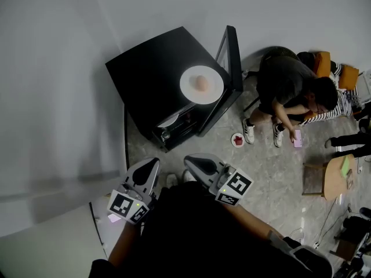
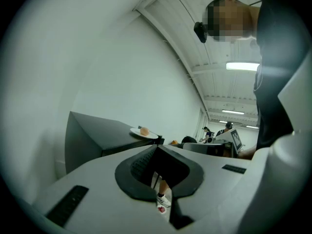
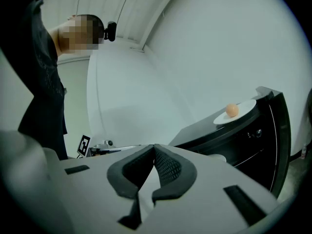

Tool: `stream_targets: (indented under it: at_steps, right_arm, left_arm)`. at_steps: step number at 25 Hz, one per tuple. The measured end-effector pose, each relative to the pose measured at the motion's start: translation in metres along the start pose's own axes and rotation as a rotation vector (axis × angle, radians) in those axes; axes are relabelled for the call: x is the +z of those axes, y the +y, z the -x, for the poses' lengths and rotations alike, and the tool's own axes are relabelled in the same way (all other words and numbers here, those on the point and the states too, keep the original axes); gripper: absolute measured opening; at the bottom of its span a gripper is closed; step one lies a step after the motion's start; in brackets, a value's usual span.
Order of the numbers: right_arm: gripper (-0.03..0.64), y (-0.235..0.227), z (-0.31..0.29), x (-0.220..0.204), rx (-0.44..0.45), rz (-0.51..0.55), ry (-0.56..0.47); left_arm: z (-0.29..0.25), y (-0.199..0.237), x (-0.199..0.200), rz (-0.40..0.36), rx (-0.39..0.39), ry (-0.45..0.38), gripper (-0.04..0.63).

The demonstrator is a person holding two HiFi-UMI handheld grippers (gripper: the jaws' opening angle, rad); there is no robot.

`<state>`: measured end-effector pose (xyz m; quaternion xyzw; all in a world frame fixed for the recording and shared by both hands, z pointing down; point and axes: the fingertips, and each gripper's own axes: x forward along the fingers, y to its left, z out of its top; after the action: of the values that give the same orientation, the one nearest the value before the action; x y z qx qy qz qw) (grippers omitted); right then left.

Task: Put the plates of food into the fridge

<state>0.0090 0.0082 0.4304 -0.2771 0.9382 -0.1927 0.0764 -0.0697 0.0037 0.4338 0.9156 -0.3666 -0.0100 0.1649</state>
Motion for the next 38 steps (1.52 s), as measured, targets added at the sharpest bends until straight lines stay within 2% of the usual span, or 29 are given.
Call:
stream_targets:
  at_steps: [5,8,12,18,23,34,38]
  right_arm:
    - [0.027,-0.010,0.006,0.008,-0.044,-0.055,-0.029]
    - [0.028,-0.038,0.016,0.017,-0.102,-0.218,-0.106]
    - [0.065,-0.082,0.027,0.029,-0.132,-0.517,-0.235]
    - [0.066,-0.126,0.036,0.047,-0.174,-0.707,-0.361]
    - [0.095,-0.151,0.037,0.049,-0.191,-0.821,-0.420]
    - [0.117,-0.200,0.029,0.053,-0.216,-0.996,-0.469]
    - [0.127,-0.204,0.029,0.056,-0.240,-1.013,-0.482]
  left_arm:
    - [-0.007,0.004,0.003,0.044,0.030,-0.023,0.023]
    - [-0.008,0.004,0.003,0.041,0.035,-0.014,0.023]
    - [-0.010,0.008,0.003,0.039,0.047,-0.003,0.024]
    - [-0.019,0.011,0.004,0.044,0.047,0.007,0.025]
    - [-0.025,0.011,0.007,0.035,0.045,0.011,0.023]
    - [-0.032,0.022,0.006,0.053,0.074,0.017,0.023]
    - [-0.023,0.020,0.005,0.057,0.084,0.020,0.023]
